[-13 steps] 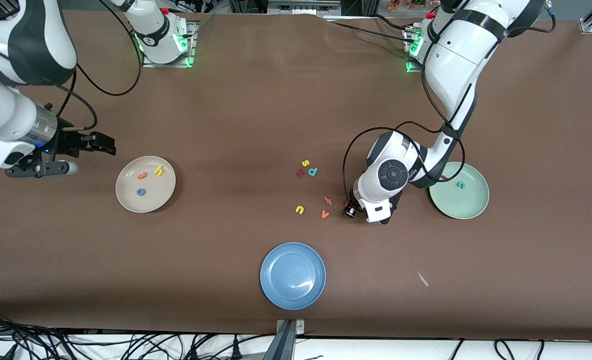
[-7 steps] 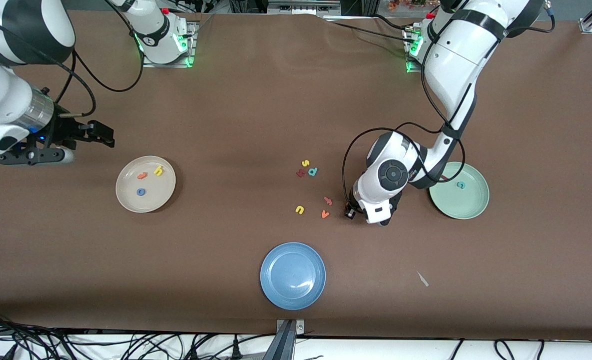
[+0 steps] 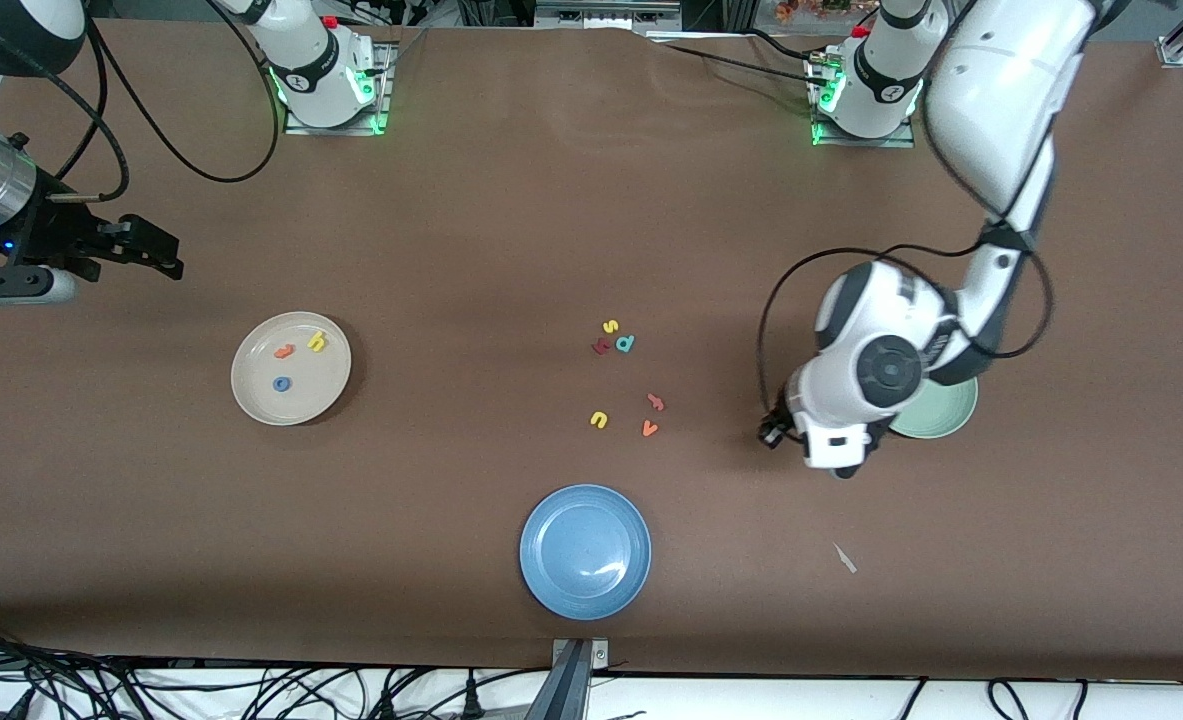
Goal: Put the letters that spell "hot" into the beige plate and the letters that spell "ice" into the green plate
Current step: 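Drop the orange e on the green plate while the right gripper withdraws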
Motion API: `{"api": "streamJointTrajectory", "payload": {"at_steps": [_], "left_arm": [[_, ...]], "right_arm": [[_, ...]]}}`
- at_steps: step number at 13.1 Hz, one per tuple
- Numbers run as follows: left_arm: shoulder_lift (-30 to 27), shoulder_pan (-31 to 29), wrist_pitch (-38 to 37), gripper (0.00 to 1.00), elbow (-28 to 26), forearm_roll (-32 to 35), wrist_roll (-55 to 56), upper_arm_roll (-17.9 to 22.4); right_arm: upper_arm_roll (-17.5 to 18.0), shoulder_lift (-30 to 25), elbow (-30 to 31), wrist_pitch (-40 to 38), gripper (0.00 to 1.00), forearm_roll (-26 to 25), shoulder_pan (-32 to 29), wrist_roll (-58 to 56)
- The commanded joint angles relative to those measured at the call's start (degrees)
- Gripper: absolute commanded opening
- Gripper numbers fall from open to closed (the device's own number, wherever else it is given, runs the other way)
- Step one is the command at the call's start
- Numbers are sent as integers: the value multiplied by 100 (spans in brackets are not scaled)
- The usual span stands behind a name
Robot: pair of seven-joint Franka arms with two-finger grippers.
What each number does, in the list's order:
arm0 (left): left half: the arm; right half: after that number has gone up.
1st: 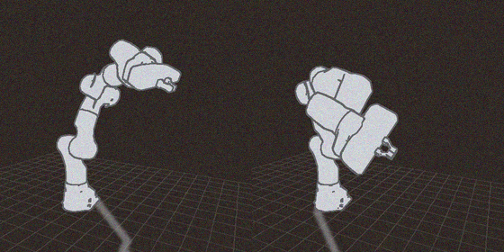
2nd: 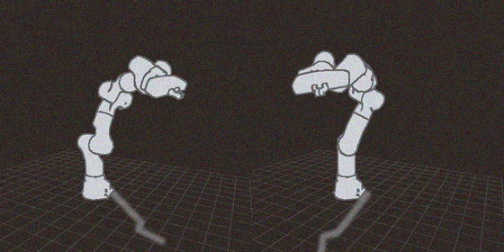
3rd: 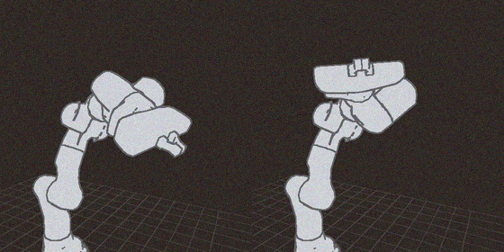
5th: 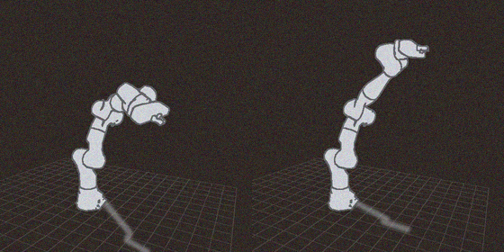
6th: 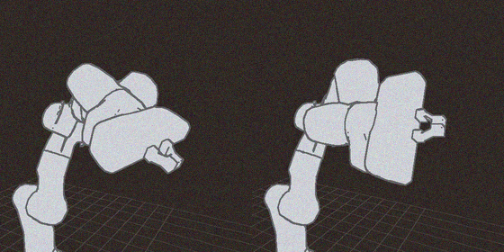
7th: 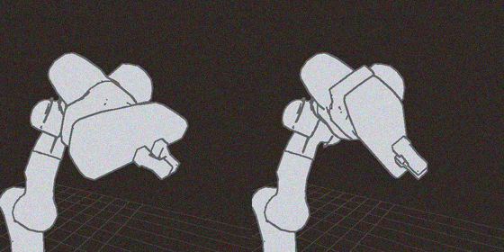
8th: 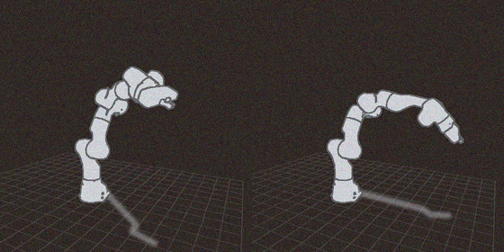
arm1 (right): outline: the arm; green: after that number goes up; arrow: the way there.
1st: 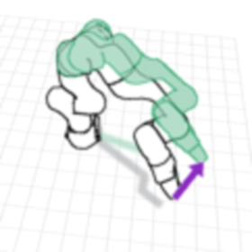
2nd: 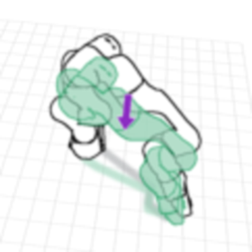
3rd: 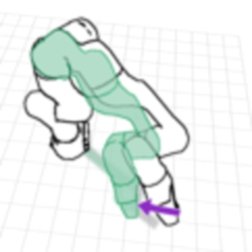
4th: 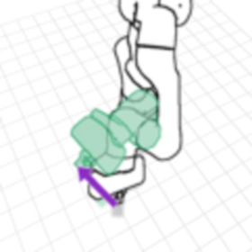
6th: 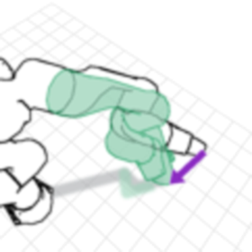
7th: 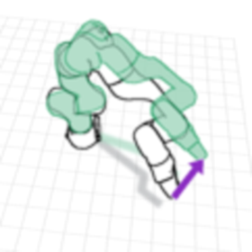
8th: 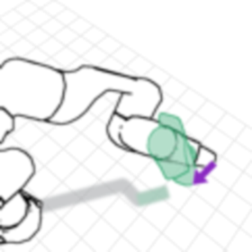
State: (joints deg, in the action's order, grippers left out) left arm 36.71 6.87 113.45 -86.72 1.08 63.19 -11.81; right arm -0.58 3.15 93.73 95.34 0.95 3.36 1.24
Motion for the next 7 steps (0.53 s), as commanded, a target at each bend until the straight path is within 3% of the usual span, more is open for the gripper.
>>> {"api": "streamJointTrajectory", "payload": {"at_steps": [1, 4, 7], "left_arm": [[-358, -553, -1040, 15, -240, -117, -1611, -32], [-314, -1133, -1282, 15, -556, 198, -2914, -23], [-86, -1468, -871, 19, -881, 638, -3357, -23]], "right_arm": [[-109, 98, -180, -147, 100, -7, 121, 25], [-109, 98, -180, -147, 100, -24, 130, 34], [-100, 107, -180, -138, 100, -321, 156, -10]]}}
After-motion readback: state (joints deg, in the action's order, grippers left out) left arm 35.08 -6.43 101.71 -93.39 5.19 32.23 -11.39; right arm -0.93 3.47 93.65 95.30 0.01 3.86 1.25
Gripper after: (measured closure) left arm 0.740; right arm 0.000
